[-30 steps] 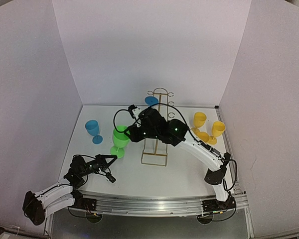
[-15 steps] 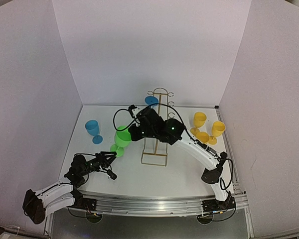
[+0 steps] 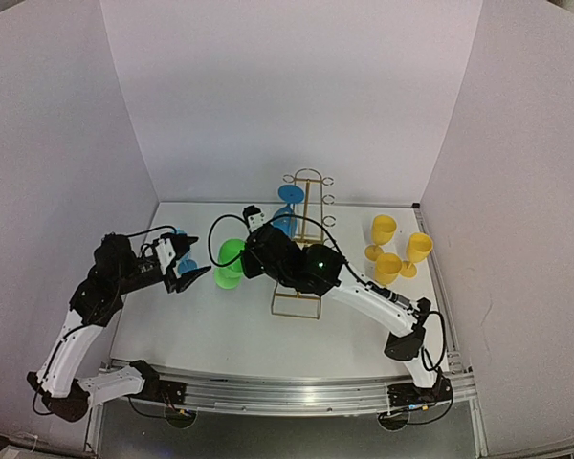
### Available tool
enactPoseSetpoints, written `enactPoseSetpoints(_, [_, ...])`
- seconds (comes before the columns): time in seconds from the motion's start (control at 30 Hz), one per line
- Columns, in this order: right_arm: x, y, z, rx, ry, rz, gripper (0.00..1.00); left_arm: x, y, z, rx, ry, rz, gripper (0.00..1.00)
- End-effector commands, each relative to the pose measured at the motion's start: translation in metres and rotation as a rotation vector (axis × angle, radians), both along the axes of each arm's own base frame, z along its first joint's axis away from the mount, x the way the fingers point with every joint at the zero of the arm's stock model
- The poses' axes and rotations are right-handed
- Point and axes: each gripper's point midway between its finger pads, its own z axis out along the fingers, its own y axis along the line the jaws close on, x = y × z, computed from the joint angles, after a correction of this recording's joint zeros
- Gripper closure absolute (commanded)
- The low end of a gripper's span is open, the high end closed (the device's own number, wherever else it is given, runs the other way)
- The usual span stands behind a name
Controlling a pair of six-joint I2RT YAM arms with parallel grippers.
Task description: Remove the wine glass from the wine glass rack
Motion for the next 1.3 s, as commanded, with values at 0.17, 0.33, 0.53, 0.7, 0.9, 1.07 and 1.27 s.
enactPoseSetpoints(0.17, [0.011, 0.013, 0.007, 0.097, -0.057, -0.112, 1.00, 0.033, -0.021, -0.044, -0.138, 0.841, 0.255, 0.32])
enactPoseSetpoints(0.33, [0.006, 0.023, 0.003, 0.098, -0.060, -0.095, 1.00, 0.054, -0.016, -0.048, -0.084, 0.811, 0.355, 0.37])
enactPoseSetpoints(0.53, [0.001, 0.033, -0.003, 0.096, -0.054, -0.066, 1.00, 0.071, -0.002, -0.070, 0.043, 0.752, 0.453, 0.54])
enactPoseSetpoints(0.7, [-0.003, 0.043, -0.008, 0.118, -0.031, -0.035, 1.00, 0.069, -0.003, -0.090, 0.147, 0.771, 0.431, 0.74])
enactPoseSetpoints(0.9, [-0.002, 0.038, -0.009, 0.112, -0.031, -0.048, 1.00, 0.071, -0.003, -0.093, 0.159, 0.768, 0.430, 1.00])
enactPoseSetpoints(1.07, [-0.004, 0.035, -0.003, 0.117, -0.037, -0.040, 1.00, 0.077, 0.002, -0.101, 0.177, 0.761, 0.473, 1.00])
enactPoseSetpoints(1.27, [-0.006, 0.012, 0.031, 0.132, -0.090, -0.058, 0.65, 0.136, 0.047, -0.120, 0.179, 0.774, 0.622, 1.00])
